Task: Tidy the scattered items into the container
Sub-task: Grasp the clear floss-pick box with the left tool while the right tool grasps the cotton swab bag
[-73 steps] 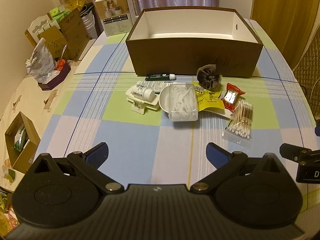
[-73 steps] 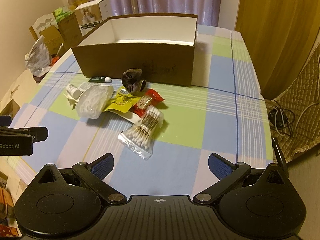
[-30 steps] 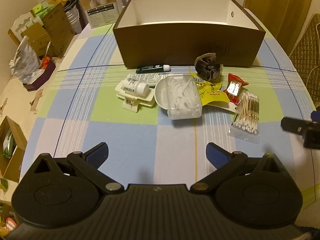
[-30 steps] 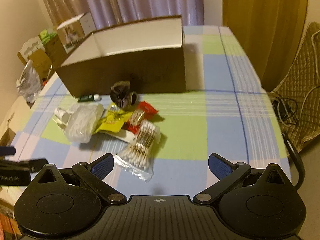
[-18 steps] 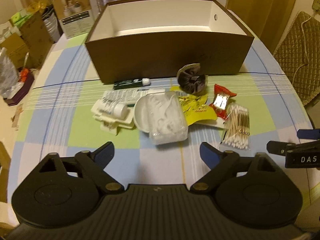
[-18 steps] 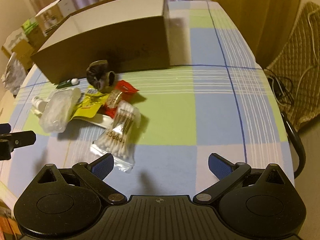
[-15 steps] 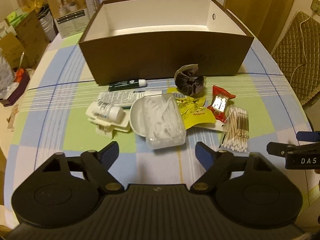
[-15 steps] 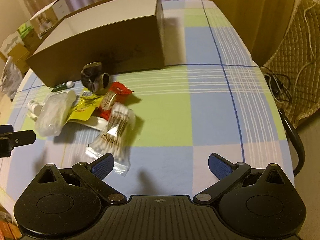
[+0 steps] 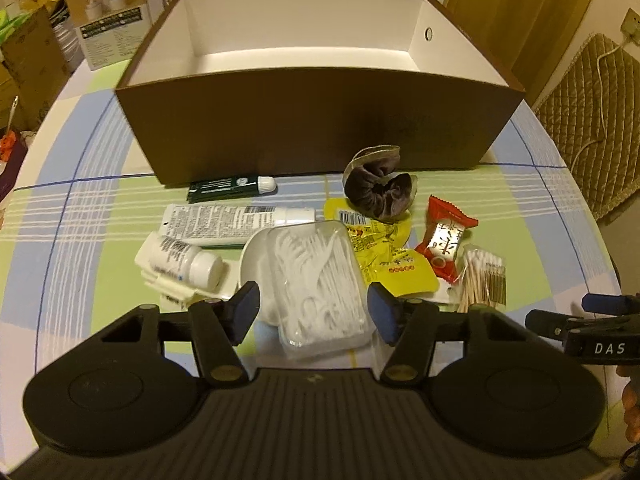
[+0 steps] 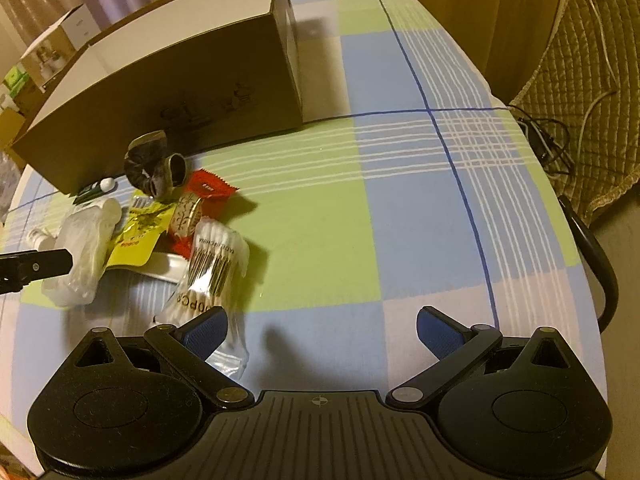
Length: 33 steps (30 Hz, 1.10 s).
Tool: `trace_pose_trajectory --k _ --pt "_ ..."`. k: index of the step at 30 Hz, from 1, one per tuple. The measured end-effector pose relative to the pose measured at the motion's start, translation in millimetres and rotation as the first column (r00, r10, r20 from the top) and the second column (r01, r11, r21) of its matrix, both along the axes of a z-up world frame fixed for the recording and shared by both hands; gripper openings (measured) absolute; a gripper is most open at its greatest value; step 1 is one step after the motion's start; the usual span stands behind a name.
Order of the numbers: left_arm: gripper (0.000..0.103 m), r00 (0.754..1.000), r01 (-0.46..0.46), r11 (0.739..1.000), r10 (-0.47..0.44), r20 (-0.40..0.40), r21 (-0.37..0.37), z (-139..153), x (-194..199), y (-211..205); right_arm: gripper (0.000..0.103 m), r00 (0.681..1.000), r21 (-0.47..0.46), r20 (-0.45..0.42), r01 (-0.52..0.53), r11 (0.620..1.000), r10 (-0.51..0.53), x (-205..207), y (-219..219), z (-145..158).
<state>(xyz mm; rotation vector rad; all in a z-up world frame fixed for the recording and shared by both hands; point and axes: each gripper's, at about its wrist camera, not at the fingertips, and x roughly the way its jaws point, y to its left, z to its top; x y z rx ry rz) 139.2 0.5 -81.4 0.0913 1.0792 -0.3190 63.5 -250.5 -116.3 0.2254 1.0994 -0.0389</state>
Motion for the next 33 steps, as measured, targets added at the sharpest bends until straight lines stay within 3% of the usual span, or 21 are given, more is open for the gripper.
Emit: trace_pose_trajectory --k 11,18,26,33 --pt "0.059 0.997 0.052 0.998 -0.05 -0.051 0.021 -21.7 17.8 -9.9 0.103 1.0 0.008 -0.017 0.022 1.0 -0.022 8.7 0.7 -2.8" --pt "0.052 0.997 0.082 0.996 -0.082 -0.014 0.037 -18.9 14.7 -9.2 0.103 1.0 0.024 -0.006 0.007 1.0 -0.007 10.4 7.3 -2.7" --pt "0.051 0.992 0.102 0.993 -0.106 0.062 0.062 -1.4 4.1 -7.8 0.103 0.999 0.065 0.028 -0.045 0.997 0.043 15.9 21.6 -0.4" --pt "0.051 0.993 0.086 0.994 -0.091 0.081 0.067 5.6 -4.6 2.0 0.103 0.993 0.043 0.045 -0.112 0.993 0.11 24.3 43.2 -0.8"
